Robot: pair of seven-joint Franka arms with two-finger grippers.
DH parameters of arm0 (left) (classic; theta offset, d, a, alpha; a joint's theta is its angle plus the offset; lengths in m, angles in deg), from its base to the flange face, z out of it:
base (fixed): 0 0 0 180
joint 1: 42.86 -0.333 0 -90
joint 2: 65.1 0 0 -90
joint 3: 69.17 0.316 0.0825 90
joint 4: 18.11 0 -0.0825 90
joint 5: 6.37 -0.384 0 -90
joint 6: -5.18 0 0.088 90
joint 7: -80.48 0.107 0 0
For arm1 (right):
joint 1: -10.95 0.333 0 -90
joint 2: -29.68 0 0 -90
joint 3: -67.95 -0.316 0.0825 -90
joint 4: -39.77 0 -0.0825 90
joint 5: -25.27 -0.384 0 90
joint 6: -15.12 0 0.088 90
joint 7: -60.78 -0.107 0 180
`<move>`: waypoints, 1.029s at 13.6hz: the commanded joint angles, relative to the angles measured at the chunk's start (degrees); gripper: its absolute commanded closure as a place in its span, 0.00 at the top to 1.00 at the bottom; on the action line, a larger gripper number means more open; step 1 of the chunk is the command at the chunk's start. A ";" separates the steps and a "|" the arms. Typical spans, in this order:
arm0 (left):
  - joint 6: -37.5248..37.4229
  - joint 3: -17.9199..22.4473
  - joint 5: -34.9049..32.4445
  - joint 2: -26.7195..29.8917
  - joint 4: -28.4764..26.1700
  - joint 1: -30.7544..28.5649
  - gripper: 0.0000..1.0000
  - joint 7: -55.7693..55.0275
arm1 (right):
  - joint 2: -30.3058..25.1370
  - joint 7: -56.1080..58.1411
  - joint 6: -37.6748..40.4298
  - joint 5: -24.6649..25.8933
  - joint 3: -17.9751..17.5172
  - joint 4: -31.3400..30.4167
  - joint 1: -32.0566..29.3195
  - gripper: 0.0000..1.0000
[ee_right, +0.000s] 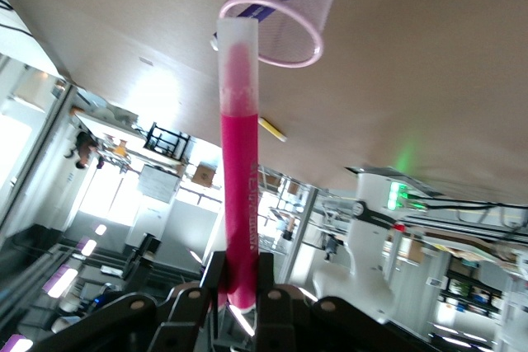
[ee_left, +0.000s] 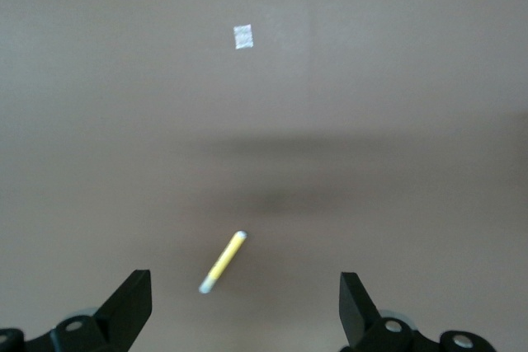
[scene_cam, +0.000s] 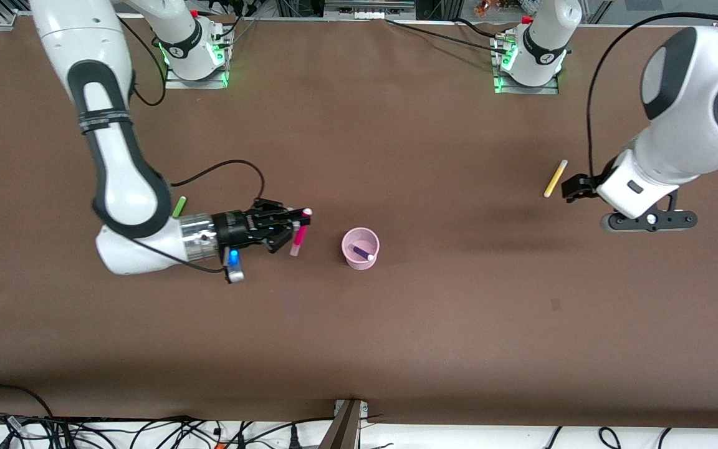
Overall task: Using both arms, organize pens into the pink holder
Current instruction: 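Withdraw the left gripper while the right gripper carries the highlighter to the cup, then lower the pink highlighter into the pink cup with the right gripper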
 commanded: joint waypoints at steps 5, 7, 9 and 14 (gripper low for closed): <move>6.68 -0.70 2.80 6.00 -9.02 -3.33 1.00 5.88 | -0.13 -6.12 -19.83 -11.45 0.41 -1.77 10.75 0.00; 7.12 -0.70 2.80 5.83 -8.93 -3.33 1.00 5.79 | 0.67 -6.12 -22.05 -12.60 0.50 -1.77 12.25 0.00; 7.04 -0.79 2.89 5.65 -8.93 -3.59 1.00 5.79 | 1.11 -6.12 -22.93 -12.87 0.41 -2.21 13.22 0.00; 8.52 -8.87 2.89 5.39 -8.49 -12.38 1.00 5.79 | 1.11 -4.72 -23.99 -13.31 0.50 -4.14 14.63 0.00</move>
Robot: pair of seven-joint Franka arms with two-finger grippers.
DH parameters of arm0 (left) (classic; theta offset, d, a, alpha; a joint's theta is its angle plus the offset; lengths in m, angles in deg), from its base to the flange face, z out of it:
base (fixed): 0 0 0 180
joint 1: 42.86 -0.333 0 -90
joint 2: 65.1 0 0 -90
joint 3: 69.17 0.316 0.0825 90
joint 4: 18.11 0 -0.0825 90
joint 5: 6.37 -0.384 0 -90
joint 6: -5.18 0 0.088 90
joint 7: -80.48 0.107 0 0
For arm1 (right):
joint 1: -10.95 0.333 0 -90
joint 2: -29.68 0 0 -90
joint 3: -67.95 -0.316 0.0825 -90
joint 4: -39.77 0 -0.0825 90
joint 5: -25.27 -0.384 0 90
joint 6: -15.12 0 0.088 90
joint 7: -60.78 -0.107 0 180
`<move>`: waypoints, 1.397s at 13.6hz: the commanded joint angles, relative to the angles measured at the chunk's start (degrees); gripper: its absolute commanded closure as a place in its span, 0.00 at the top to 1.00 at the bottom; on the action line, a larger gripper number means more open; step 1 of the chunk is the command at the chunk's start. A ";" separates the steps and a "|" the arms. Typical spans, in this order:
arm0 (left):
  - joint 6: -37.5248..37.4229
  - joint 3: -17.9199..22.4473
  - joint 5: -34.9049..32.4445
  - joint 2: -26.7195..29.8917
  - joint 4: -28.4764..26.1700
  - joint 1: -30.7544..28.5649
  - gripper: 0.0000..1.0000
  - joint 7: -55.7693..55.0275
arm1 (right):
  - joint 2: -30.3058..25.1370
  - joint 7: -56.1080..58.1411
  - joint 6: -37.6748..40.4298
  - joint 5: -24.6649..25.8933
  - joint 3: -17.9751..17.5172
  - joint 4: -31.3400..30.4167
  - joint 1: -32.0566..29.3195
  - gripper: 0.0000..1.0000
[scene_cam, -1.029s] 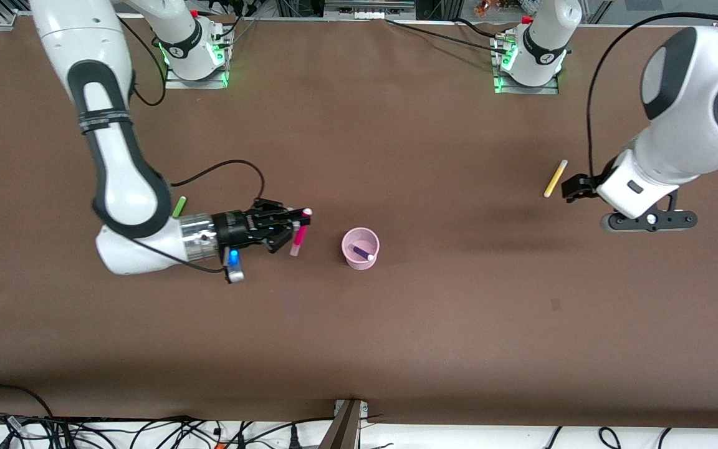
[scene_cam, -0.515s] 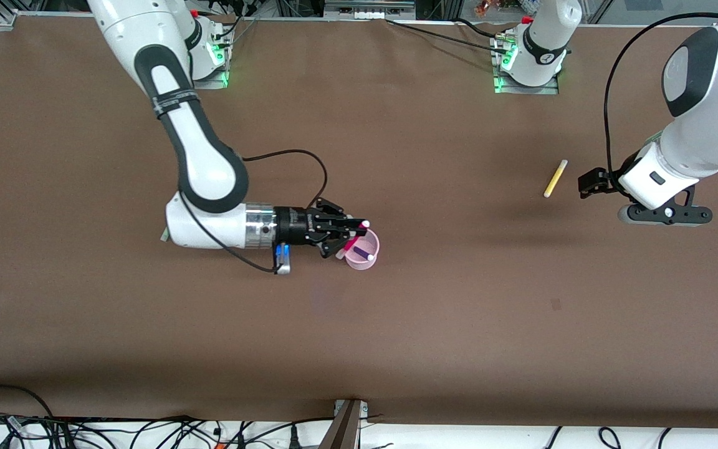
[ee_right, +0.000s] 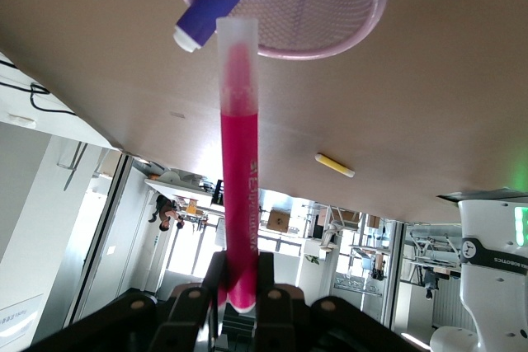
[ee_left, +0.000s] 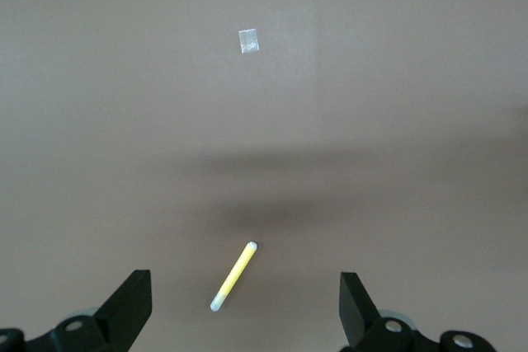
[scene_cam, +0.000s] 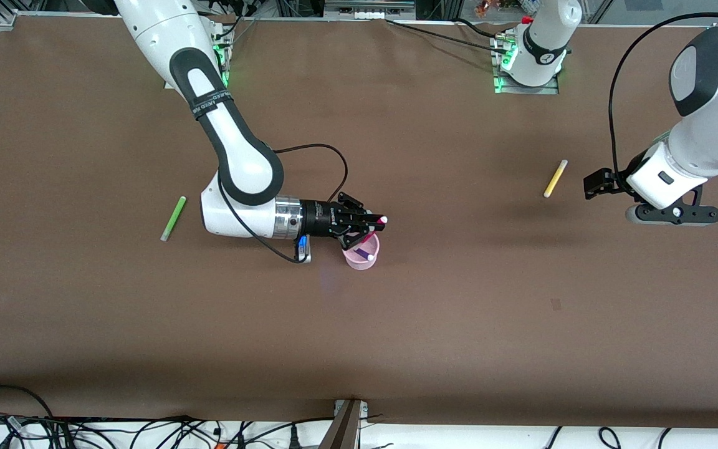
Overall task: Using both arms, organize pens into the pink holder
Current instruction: 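Lower the pink highlighter into the pink cup with the right gripper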
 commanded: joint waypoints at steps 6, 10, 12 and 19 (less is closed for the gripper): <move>1.55 -5.30 1.33 -2.26 7.54 -5.55 1.00 1.15 | 0.22 6.53 -0.86 -0.60 0.50 -1.92 1.13 0.00; 0.84 -7.16 1.33 -2.26 7.37 -7.23 1.00 1.15 | 1.10 8.98 -0.86 -0.33 0.59 -1.92 1.04 0.00; 0.75 -7.16 1.33 -2.26 7.02 -7.23 1.00 1.24 | 1.36 10.39 -0.86 -0.33 0.59 -1.92 1.04 0.00; 0.84 -7.16 1.42 -2.35 6.58 -7.23 1.00 1.07 | 1.37 14.69 -0.51 -0.25 0.59 -4.29 0.69 0.00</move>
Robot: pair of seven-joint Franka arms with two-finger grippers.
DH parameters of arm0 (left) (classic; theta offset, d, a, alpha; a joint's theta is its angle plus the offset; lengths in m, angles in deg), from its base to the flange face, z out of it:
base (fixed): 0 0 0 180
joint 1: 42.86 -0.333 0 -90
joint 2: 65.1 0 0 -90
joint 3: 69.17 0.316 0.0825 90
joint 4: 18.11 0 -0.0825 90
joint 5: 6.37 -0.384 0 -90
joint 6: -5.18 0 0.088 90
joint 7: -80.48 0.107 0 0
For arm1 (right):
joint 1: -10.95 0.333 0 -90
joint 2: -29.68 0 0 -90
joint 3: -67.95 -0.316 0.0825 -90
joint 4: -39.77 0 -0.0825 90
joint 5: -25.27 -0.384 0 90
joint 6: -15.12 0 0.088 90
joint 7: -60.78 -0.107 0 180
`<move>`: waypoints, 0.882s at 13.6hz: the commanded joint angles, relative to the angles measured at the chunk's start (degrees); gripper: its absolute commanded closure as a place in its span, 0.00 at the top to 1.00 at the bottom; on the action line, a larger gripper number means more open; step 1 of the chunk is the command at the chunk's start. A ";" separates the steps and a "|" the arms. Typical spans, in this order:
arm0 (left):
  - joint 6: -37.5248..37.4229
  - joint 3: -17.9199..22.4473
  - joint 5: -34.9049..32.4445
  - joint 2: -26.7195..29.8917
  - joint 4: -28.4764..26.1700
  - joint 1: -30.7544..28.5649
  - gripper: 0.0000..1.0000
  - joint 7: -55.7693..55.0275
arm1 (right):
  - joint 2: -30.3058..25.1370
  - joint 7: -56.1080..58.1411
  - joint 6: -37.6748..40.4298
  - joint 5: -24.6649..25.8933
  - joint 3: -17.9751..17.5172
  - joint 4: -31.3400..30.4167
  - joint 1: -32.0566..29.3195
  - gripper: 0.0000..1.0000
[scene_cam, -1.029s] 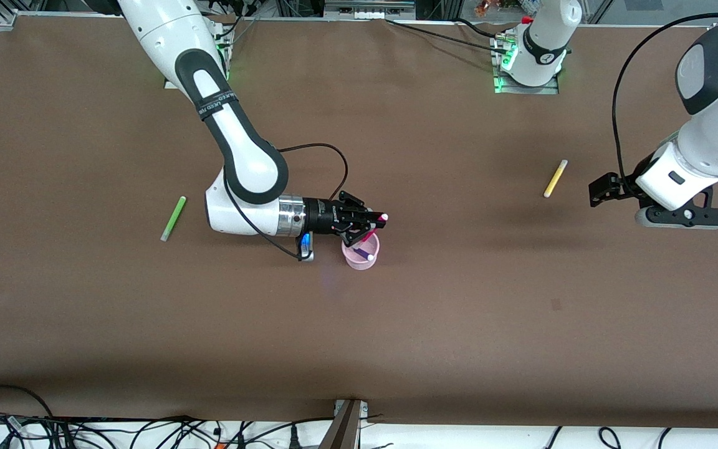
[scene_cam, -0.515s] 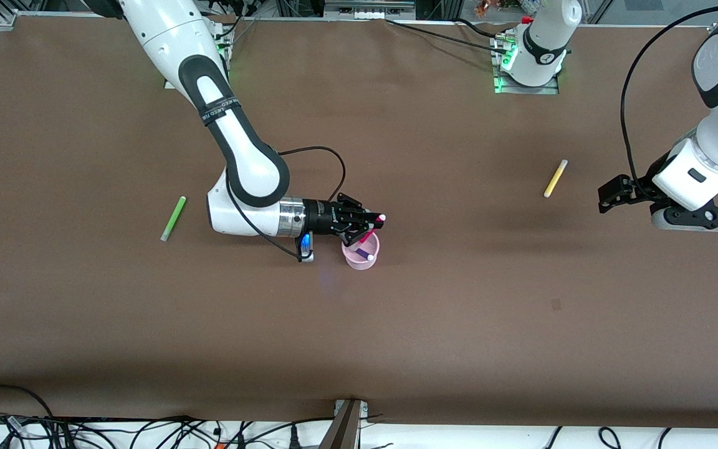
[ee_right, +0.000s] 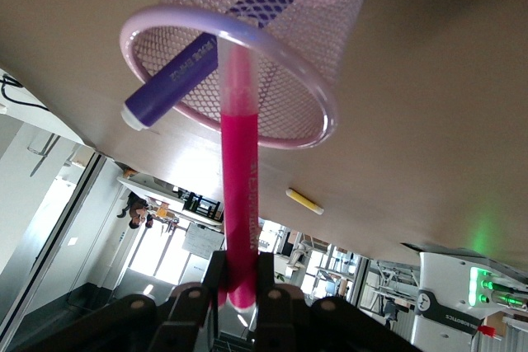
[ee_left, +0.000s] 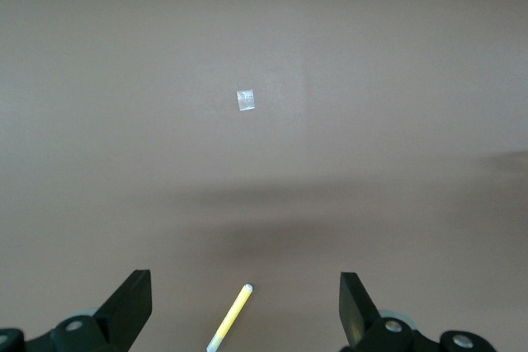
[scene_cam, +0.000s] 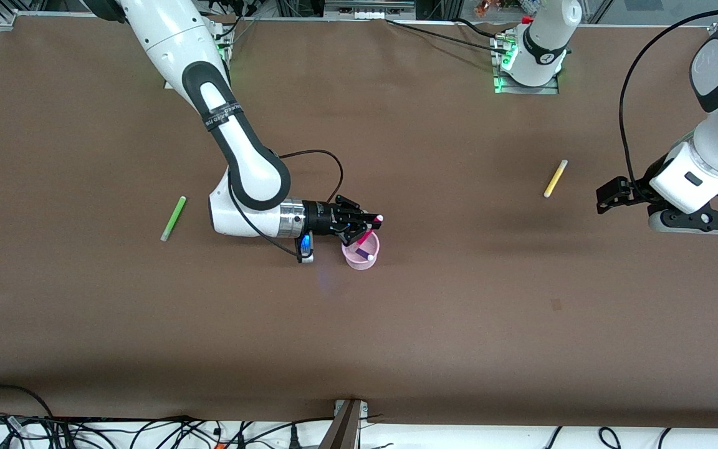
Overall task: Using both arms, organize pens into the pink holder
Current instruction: 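Lower the pink highlighter into the pink cup with the right gripper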
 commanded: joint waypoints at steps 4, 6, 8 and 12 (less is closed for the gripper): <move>-1.22 -0.85 1.33 -0.51 1.09 -0.98 1.00 1.34 | -0.55 3.91 0.02 -0.28 0.62 -1.44 -0.14 0.00; -1.22 -0.85 1.33 -0.51 1.09 -0.98 1.00 1.34 | -0.46 4.00 -0.06 0.07 0.71 -1.18 -0.23 0.14; -1.22 -0.85 1.33 -0.51 1.09 -0.98 1.00 1.34 | -0.46 4.00 -0.41 1.39 0.71 -1.00 -0.14 0.61; -1.22 -0.85 1.33 -0.51 1.18 -0.98 1.00 1.34 | -0.46 4.00 -0.50 1.48 0.71 -0.65 -0.14 1.00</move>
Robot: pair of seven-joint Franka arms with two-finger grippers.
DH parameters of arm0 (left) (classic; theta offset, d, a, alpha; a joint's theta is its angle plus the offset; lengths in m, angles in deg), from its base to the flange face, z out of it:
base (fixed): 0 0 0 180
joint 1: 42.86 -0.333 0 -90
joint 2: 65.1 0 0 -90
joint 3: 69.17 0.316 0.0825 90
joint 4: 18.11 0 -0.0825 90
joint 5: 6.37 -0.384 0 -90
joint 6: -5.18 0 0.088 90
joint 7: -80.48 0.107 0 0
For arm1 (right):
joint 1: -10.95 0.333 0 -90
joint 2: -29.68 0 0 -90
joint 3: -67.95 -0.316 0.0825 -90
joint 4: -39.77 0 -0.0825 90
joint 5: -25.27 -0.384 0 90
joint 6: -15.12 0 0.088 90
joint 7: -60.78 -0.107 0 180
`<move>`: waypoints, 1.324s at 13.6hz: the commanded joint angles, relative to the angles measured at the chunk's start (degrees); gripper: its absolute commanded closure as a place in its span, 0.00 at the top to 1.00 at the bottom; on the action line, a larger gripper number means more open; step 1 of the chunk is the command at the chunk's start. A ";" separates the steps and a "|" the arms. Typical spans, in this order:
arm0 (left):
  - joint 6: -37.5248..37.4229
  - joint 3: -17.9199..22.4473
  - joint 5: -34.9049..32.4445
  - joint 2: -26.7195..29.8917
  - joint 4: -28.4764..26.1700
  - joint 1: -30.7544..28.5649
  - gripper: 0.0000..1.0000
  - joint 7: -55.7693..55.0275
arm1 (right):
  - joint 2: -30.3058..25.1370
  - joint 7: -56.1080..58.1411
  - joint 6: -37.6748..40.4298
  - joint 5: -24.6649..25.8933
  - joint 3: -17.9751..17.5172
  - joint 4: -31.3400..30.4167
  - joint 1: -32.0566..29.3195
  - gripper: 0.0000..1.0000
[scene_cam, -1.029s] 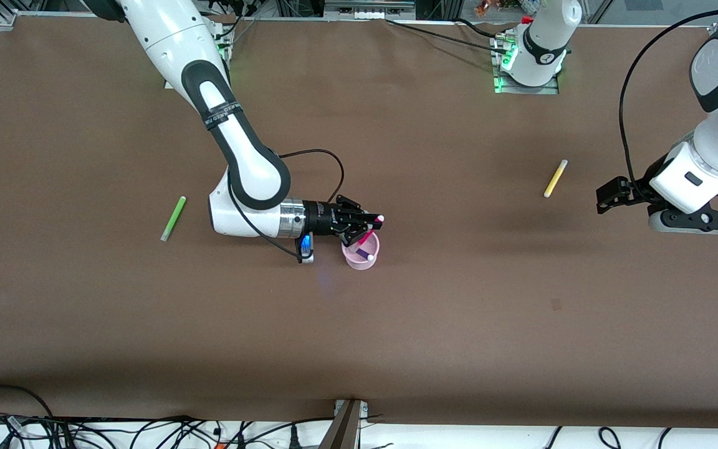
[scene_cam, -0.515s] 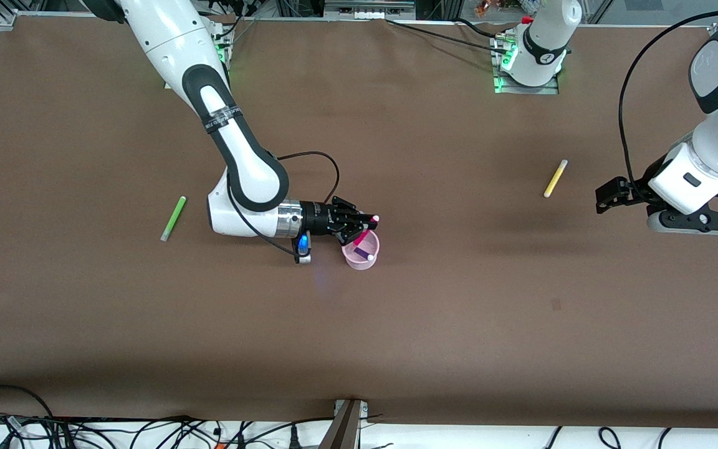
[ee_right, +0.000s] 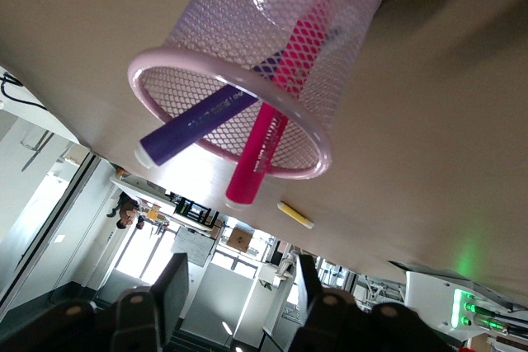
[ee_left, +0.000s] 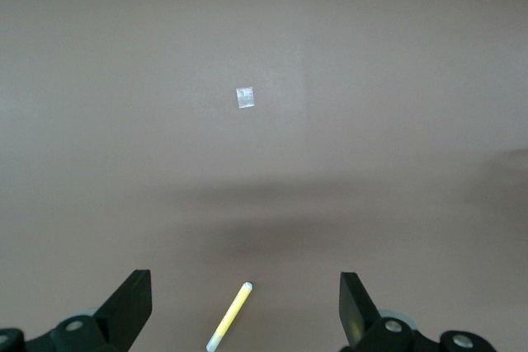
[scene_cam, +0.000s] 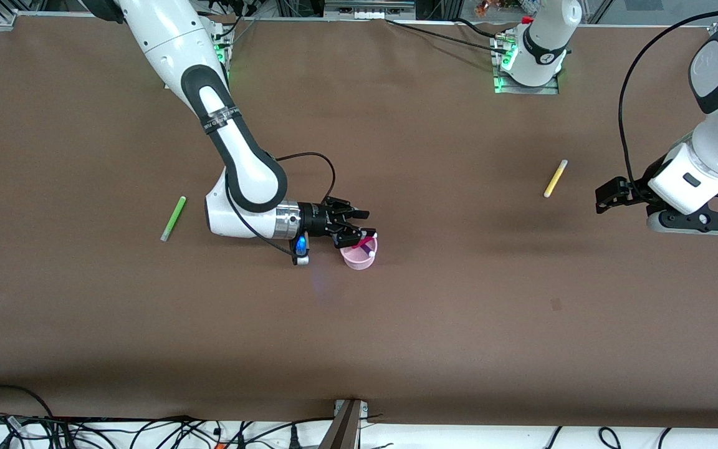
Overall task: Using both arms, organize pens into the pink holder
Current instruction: 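Lower the pink highlighter into the pink cup with the right gripper, then open the right gripper and pull it back from the cup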
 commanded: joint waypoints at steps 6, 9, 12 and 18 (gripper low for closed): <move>-1.11 -0.82 1.33 -0.37 1.01 -1.07 1.00 1.34 | -1.17 0.45 -0.16 7.56 0.69 3.40 -1.40 1.00; -1.11 -0.82 1.33 -0.37 1.09 -1.15 1.00 1.42 | -3.18 1.41 0.19 16.16 1.13 4.11 -3.86 1.00; -1.11 -0.82 1.33 -0.37 1.09 -1.15 1.00 1.34 | -6.87 5.79 5.18 26.52 7.69 3.85 -4.92 1.00; -1.03 -0.82 1.33 -0.37 1.09 -1.15 1.00 1.42 | -16.17 24.71 13.97 60.43 20.03 4.20 -4.66 1.00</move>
